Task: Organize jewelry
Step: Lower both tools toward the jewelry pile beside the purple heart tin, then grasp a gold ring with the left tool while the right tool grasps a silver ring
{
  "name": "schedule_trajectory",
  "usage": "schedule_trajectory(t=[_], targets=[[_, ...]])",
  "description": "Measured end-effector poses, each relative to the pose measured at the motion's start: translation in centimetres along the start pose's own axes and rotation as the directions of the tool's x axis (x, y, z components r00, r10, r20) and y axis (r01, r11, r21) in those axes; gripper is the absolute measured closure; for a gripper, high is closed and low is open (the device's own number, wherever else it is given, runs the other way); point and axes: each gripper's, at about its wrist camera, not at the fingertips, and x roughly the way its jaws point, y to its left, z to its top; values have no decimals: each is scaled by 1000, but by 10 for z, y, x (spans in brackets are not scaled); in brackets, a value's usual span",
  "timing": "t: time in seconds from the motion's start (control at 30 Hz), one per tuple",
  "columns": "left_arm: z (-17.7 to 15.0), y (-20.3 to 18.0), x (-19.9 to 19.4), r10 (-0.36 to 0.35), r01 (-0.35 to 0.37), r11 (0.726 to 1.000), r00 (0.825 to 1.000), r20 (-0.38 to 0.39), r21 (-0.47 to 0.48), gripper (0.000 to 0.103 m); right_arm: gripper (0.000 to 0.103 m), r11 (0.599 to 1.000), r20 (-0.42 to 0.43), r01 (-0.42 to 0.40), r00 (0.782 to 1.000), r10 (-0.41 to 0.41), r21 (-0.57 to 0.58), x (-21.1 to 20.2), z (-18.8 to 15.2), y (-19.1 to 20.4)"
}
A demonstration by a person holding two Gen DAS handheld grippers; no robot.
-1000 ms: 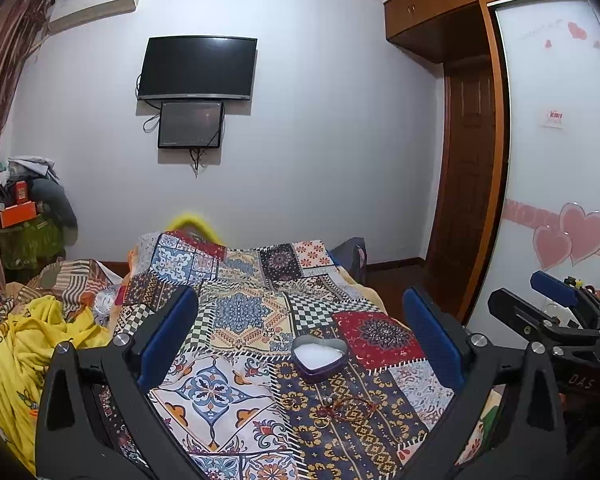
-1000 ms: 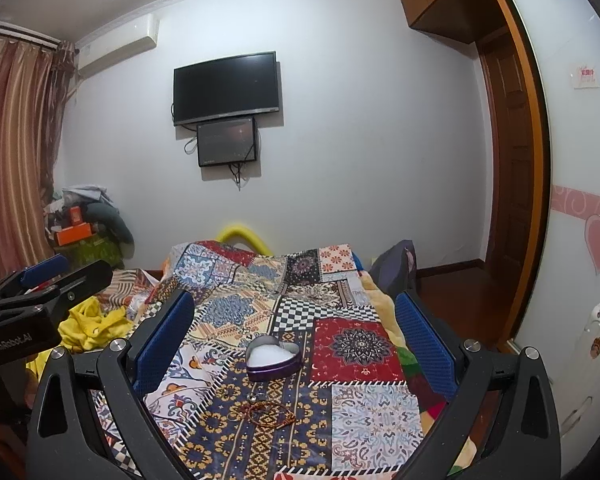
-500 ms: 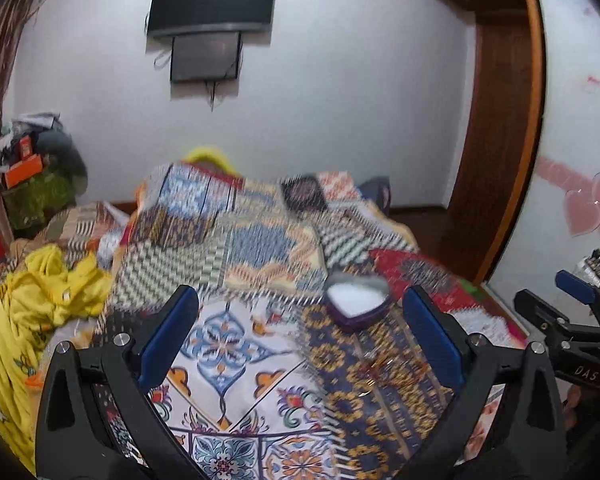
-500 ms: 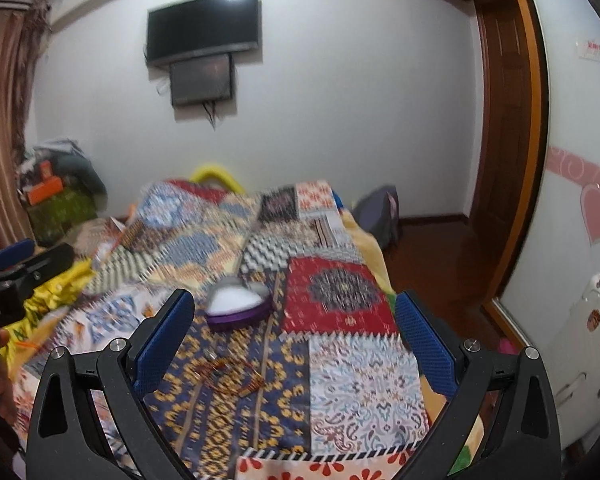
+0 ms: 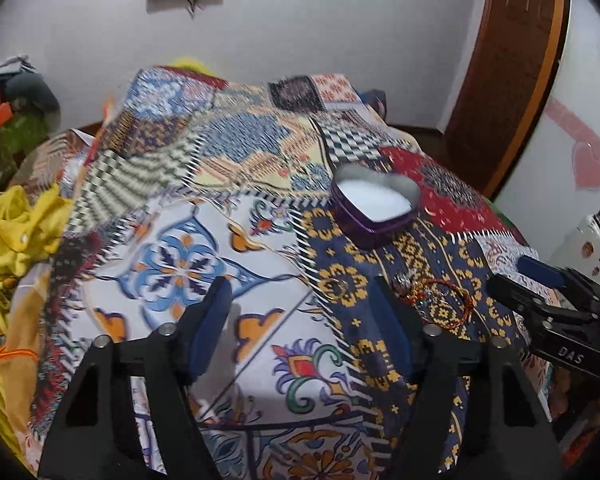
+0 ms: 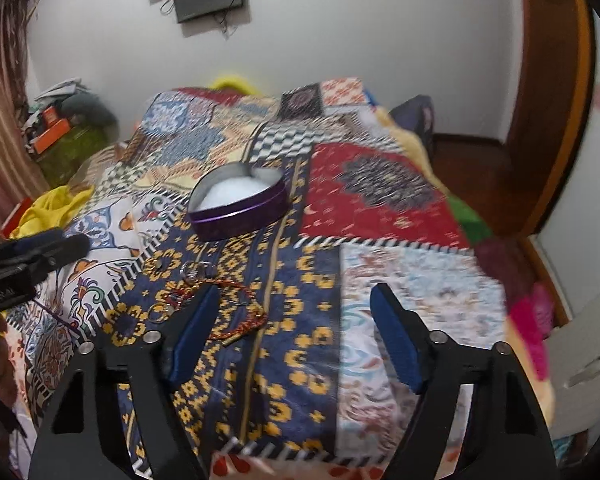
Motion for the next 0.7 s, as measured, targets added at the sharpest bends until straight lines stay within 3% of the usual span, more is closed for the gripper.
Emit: schedule_trajectory(t=[0.07, 0.27, 0.7], targets=[[1, -2, 8, -27, 27, 1000, 999, -26, 7, 47, 37, 999, -10, -42, 999, 42, 1, 11, 3, 2], [7, -5, 33, -97, 99, 995, 990, -104, 19, 62, 53, 990, -50, -135, 990, 133, -33, 33, 12, 14], [8, -12, 66, -66, 81, 993, 984, -165, 85, 64, 75, 965, -135, -250, 962, 238, -77, 67, 15, 35]])
